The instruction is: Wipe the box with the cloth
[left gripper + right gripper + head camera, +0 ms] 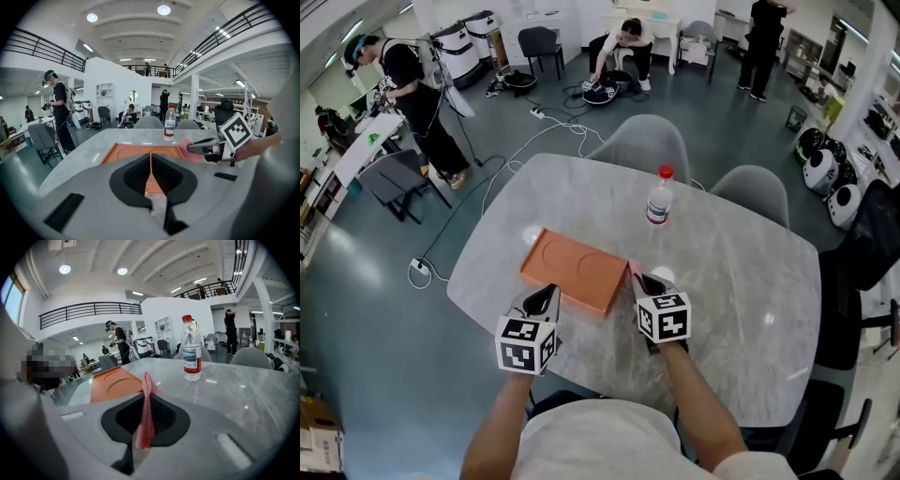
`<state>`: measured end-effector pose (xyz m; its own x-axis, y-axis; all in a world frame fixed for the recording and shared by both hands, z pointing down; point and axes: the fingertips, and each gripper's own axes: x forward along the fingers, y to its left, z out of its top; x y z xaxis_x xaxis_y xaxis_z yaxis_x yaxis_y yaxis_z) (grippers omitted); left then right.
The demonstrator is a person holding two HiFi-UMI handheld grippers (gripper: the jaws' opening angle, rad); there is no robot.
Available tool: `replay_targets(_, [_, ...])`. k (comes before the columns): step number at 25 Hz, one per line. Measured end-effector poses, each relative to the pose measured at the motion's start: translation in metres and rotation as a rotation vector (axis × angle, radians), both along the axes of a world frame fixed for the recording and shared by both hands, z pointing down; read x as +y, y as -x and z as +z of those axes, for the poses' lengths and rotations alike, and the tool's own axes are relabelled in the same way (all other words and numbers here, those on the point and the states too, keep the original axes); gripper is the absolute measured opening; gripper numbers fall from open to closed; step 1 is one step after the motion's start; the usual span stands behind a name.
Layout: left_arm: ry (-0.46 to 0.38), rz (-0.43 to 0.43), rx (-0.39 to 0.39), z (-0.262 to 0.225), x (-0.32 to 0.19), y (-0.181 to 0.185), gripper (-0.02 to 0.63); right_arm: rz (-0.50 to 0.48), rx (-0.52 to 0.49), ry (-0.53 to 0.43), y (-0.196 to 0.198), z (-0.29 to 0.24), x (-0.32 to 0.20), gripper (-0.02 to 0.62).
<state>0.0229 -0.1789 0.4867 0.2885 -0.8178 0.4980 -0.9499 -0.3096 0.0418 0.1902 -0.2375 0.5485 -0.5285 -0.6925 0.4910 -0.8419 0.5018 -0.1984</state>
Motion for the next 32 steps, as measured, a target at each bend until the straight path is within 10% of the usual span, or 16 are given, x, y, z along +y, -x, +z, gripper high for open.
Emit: replay_targets(32, [0.016,0.075,0.021,0.004,0.013,0.006,0.015,-0.034,-0.186,0.092,0.040,0.002,0.028,0.018])
